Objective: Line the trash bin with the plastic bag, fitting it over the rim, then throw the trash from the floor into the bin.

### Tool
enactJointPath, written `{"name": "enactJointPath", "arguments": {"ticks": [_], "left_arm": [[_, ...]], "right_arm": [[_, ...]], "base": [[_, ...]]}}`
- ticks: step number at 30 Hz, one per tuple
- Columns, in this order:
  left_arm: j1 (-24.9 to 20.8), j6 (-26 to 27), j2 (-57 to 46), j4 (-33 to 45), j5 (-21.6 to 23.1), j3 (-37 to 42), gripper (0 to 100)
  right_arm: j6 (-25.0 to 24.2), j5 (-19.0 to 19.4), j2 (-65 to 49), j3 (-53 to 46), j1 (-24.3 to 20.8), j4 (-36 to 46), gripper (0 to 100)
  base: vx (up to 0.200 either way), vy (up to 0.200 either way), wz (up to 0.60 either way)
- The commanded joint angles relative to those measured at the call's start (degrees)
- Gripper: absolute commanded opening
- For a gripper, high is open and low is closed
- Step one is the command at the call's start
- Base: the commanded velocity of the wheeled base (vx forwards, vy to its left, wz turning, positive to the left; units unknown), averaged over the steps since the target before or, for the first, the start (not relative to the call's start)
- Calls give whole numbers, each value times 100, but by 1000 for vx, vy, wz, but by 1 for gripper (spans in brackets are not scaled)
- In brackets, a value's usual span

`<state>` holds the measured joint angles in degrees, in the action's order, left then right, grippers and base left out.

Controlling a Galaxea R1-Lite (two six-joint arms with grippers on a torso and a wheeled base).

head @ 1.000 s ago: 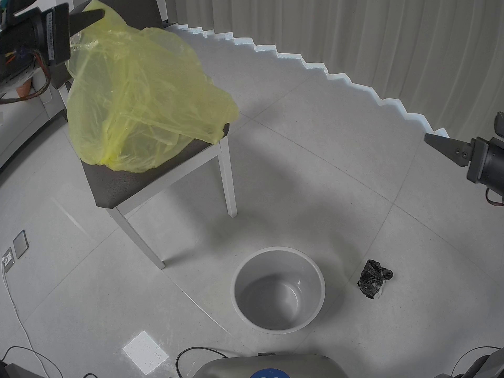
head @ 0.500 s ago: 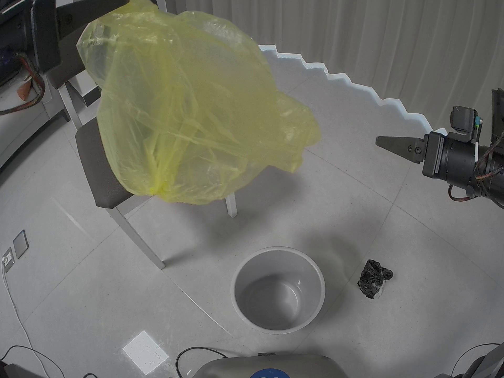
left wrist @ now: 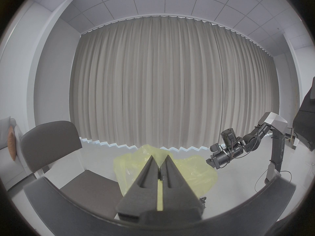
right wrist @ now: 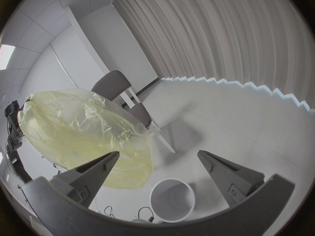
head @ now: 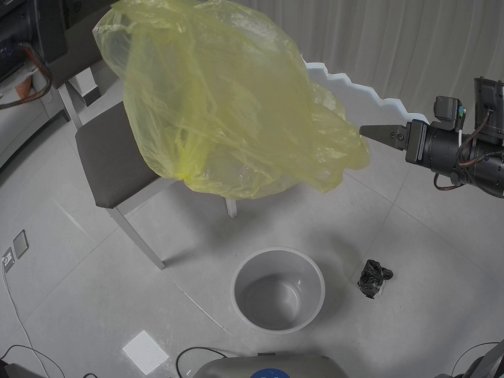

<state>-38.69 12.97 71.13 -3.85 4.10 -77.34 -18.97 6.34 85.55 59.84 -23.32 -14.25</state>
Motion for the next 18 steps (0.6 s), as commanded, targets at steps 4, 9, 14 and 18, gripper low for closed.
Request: {"name": "enactJointPath", "arguments": {"ticks": [4, 9, 14, 18], "left_arm": [[-15, 4, 182, -107, 3, -9, 0], [-7, 4, 208, -125, -5, -45, 0], [-7, -5, 191, -125, -5, -53, 0], [-15, 4, 155, -125, 3, -62, 0]], "right_arm": [[-142, 8, 5, -245, -243, 19, 100], [-169, 122, -258, -491, -454, 36, 100], [-169, 113, -162, -553, -586, 10, 100], [-195, 113, 172, -438, -577, -43, 100]], "base": [[0, 0, 0], [0, 0, 0], [0, 0, 0], [0, 0, 0]]}}
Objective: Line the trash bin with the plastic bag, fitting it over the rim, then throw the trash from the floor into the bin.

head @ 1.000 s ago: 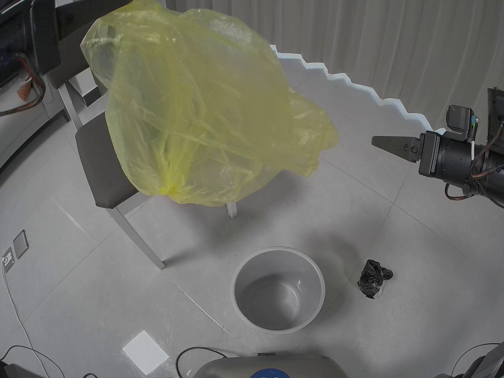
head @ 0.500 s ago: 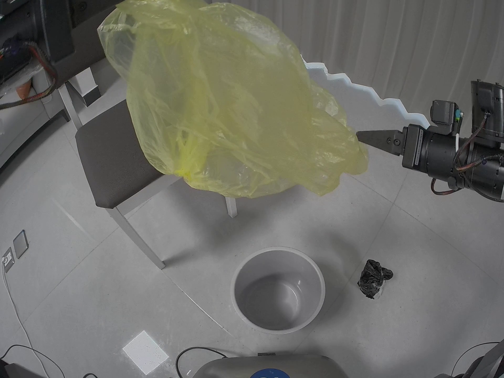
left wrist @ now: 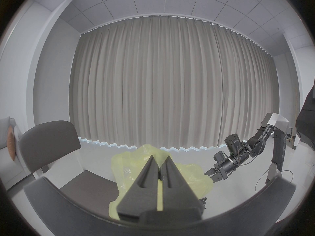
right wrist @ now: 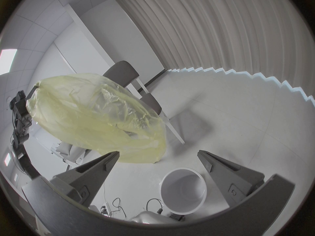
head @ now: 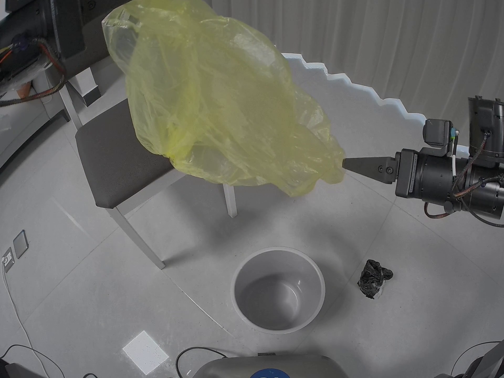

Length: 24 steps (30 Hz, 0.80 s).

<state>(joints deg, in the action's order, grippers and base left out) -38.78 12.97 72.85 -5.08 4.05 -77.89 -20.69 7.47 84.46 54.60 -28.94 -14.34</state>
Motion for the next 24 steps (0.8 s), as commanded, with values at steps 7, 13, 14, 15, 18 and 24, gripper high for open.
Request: {"name": "enactJointPath", "arguments": {"ticks": [7, 13, 14, 15, 18, 24], "left_arm": [[-16, -5, -25, -63, 35, 45, 0], [-7, -5, -17, -168, 79, 54, 0], [-7, -5, -17, -168, 79, 54, 0], [-7, -5, -17, -168, 79, 54, 0], [-7, -5, -8, -168, 79, 54, 0], [-7, -5, 10, -221, 96, 54, 0]], "right_arm": [[-366, 35, 757, 552, 64, -175, 100], [-375, 44, 932, 648, -6, -175, 100], [-375, 44, 959, 639, -15, -175, 100], [-375, 44, 967, 631, -15, -175, 100], [-375, 79, 1003, 613, -15, -175, 100], [-383, 132, 1152, 604, -42, -175, 100]], "base": [[0, 0, 0], [0, 0, 0], [0, 0, 0], [0, 0, 0], [0, 0, 0], [0, 0, 0]]}}
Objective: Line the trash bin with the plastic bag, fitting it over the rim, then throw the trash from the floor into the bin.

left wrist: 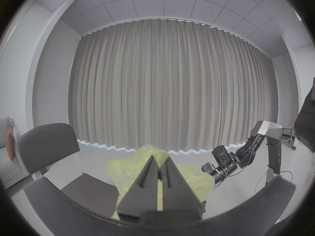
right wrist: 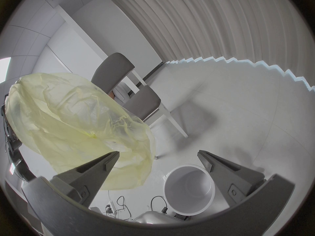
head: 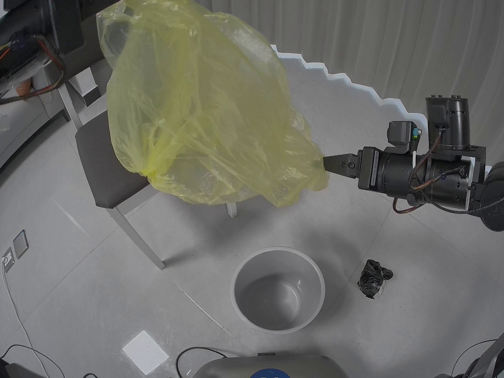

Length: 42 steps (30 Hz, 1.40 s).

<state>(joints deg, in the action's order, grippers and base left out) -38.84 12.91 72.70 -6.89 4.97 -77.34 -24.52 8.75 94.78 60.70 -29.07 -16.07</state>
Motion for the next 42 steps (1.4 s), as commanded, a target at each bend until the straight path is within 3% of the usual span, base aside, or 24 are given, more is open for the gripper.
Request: {"name": "enactJointPath", "arguments": {"ticks": [1, 12, 23, 24, 42], "left_arm": [[-10, 1, 33, -85, 4, -1, 0], [-1, 1, 77, -199, -5, 26, 0], [-1, 1, 95, -208, -5, 8, 0], [-1, 1, 104, -208, -5, -1, 0], [8, -61, 165, -392, -23, 78, 0]], "right_arm": [[-1, 4, 146, 4, -63, -10, 100], [-194, 4, 190, -23, -459, -2, 100], [-176, 4, 216, -181, -503, -2, 100], [-176, 4, 234, -172, -503, 7, 0], [-194, -14, 313, -146, -547, 16, 0]], "base": [[0, 0, 0], [0, 0, 0], [0, 0, 0], [0, 0, 0], [0, 0, 0]]}}
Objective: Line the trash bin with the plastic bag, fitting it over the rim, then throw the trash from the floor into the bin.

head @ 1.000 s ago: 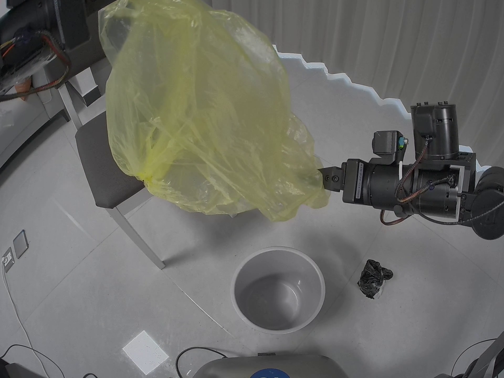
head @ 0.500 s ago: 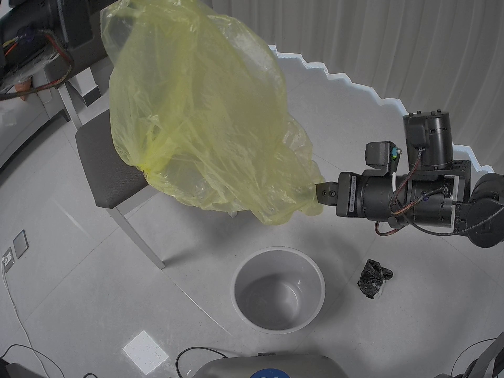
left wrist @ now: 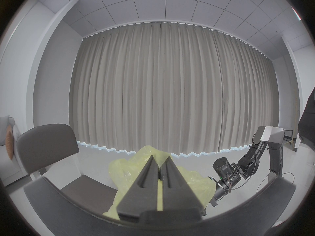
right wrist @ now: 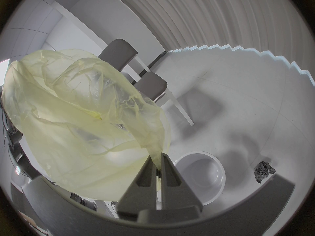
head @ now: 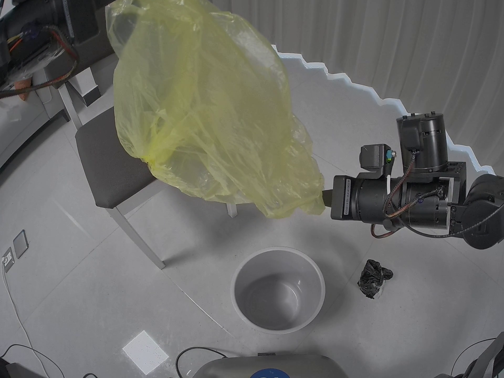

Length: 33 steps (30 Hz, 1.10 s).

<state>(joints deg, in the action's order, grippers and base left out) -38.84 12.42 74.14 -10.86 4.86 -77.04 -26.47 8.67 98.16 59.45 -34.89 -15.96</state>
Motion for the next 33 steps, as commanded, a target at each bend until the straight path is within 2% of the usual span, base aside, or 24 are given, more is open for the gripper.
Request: {"name": "enactJointPath", "arguments": {"ticks": [1, 3, 7, 11, 16, 21, 24, 27, 33], "left_arm": [[8, -12, 39, 5, -56, 102, 0], [8, -21, 74, 31, -117, 172, 0], [-89, -64, 259, 172, -970, 330, 0], [-203, -750, 285, 743, -1506, 533, 0], [-273, -1629, 206, 1772, -1620, 831, 0], [-273, -1884, 285, 1798, -1550, 1658, 0], [-282, -2095, 531, 1587, -1488, 2255, 0], [-467, -2578, 891, 946, -1480, 2791, 0], [-511, -2754, 1638, -443, -1453, 3424, 0]], "right_arm": [[1, -14, -25, -30, 44, 23, 0], [1, -23, -60, -57, 52, 40, 0], [1, -49, -183, -162, 184, 119, 0], [54, -76, -324, -347, 386, 418, 0], [484, -85, -543, -558, 738, 1174, 0], [1161, -295, -640, -909, 1098, 1332, 0], [1513, -498, -631, -1147, 1133, 1297, 0], [1750, -524, -605, -1270, 1186, 1288, 0], [1785, -533, -561, -1296, 1204, 1314, 0]], "base": [[0, 0, 0], [0, 0, 0], [0, 0, 0], [0, 0, 0], [0, 0, 0], [0, 0, 0], [0, 0, 0], [0, 0, 0], [0, 0, 0]]}}
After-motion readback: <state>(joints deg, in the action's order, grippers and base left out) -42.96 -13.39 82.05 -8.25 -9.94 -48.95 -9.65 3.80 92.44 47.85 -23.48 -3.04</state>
